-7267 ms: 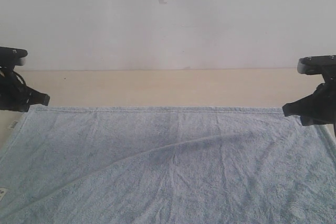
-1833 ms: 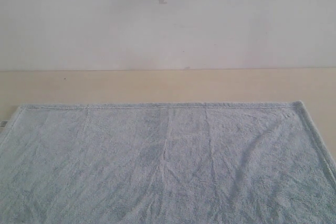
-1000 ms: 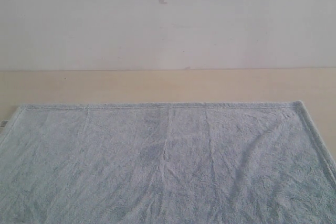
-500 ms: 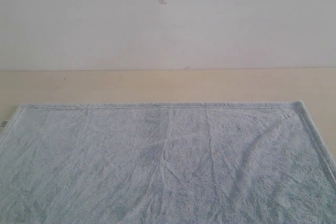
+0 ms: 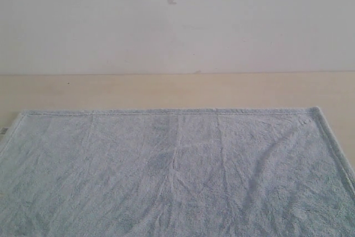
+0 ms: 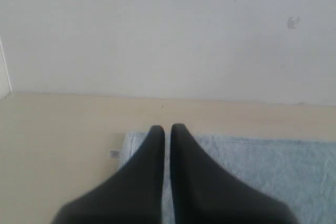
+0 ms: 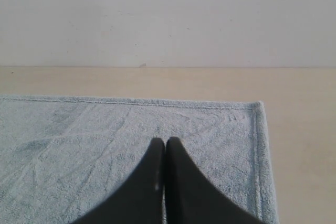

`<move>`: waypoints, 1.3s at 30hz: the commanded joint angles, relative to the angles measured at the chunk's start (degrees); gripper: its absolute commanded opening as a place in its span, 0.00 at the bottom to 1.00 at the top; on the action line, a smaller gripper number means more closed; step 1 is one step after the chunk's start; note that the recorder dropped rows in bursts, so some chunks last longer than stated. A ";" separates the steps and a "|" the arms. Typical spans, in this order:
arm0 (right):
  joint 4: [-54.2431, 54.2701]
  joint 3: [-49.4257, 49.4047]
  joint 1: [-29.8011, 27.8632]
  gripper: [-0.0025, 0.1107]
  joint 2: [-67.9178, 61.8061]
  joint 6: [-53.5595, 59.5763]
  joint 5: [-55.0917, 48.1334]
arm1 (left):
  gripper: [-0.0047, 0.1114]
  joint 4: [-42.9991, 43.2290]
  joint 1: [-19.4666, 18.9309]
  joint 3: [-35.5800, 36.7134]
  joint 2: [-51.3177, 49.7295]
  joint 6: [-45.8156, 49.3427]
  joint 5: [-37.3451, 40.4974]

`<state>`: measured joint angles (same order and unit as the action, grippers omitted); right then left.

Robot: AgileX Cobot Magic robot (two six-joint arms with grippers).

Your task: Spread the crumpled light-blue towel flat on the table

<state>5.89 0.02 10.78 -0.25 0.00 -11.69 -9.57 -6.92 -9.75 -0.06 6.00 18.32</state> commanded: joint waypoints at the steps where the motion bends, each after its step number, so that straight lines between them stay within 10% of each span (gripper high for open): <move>1: -0.44 -0.02 0.09 0.02 0.25 0.00 -0.13 | 0.08 0.35 0.18 9.75 0.06 8.10 -1.13; 39: -0.44 -0.02 0.09 0.02 0.25 0.00 -0.13 | 0.08 2.99 3.16 9.75 0.06 10.77 -3.27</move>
<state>5.76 0.02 10.78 -0.25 0.00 -11.79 -6.89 -4.06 -0.18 -0.06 16.30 15.92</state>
